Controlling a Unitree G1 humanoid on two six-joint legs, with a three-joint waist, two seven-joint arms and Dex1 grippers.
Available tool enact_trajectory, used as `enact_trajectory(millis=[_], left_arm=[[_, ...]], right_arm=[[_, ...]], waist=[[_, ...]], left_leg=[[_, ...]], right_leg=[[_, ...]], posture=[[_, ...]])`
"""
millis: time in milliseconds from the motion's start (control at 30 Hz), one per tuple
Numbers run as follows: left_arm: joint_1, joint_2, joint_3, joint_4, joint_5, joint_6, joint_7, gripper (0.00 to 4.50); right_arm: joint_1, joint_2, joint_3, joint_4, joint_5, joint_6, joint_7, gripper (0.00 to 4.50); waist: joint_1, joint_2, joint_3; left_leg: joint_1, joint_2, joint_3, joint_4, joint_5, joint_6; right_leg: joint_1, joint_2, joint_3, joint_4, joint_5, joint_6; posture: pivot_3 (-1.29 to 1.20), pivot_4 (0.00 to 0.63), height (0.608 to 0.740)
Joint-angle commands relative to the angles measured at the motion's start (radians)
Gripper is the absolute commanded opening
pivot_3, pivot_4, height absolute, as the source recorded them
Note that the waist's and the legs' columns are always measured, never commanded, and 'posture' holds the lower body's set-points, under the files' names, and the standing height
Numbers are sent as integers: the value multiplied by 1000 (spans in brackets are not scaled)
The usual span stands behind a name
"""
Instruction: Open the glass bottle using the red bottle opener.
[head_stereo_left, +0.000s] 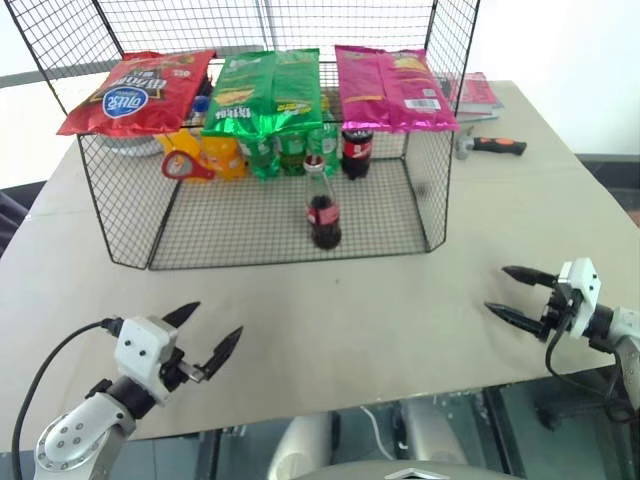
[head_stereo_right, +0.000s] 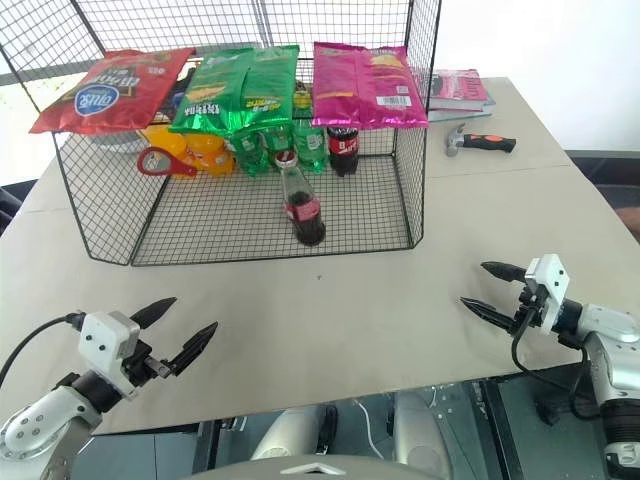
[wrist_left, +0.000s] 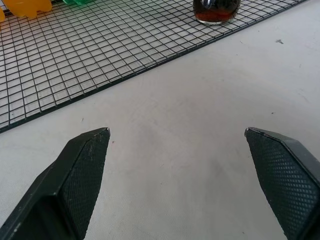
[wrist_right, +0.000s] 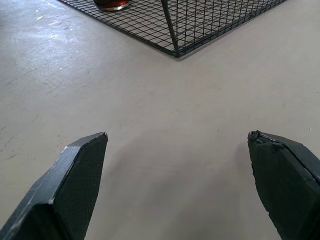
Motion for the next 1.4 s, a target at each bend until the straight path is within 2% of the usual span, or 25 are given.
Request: enact_trajectory(millis=[33,267,500,733,833,1033,1133,1233,1400], left_arm=[[-6,5,2,-4,-1,-8,-2,4466],[-22,0,-13,21,6,-17,-3,4466],[-29,4,-12,32,8,-18,-8,4466],[-83,-13,-14,44,12,-19,24,4466],[-171,-39,4,74,28,-19,101,4466],[-445,-96,13,163,76,-11,311,4466],[-598,-95,21,238,107,-22,395,4466],[-699,-88,23,305,141,-47,455,4466],[-815,-84,25,394,170,-84,518,4466]], right_arm=[[14,7,-24,-52,10,-5,-18,4500],[42,0,-8,-102,9,89,-52,4500],[50,11,-19,-121,-2,85,-68,4500],[96,54,-10,-232,19,104,-109,4500],[102,89,10,-338,35,134,-149,4500],[44,181,127,-633,84,237,-265,4500],[-47,257,177,-751,138,343,-401,4500],[-106,307,209,-819,170,420,-490,4500],[-168,339,246,-877,182,478,-559,4500]], waist=[[1,0,0],[1,1,0],[0,1,0],[2,1,0],[3,1,1],[7,0,1],[9,0,1],[9,0,1],[14,-1,1]], left_leg=[[0,0,0,0,0,0],[0,0,0,0,0,0],[0,0,0,0,0,0],[0,0,0,0,0,0],[0,0,-1,0,0,0],[-1,0,-4,1,0,-1],[-1,-1,-4,1,0,-2],[-2,-2,-4,1,1,-3],[-4,-3,-5,0,2,-7]], right_leg=[[0,0,0,0,0,0],[0,0,0,0,0,0],[0,0,0,0,0,0],[0,0,0,0,0,0],[0,0,-1,0,1,2],[-1,1,-3,1,3,4],[-1,1,-3,1,3,4],[-2,2,-3,1,3,3],[-4,2,-4,1,3,3]], posture=[[0,150,740],[0,150,740],[0,150,740],[0,150,740],[0,150,740],[0,150,740],[0,150,740],[0,150,740],[0,150,740]])
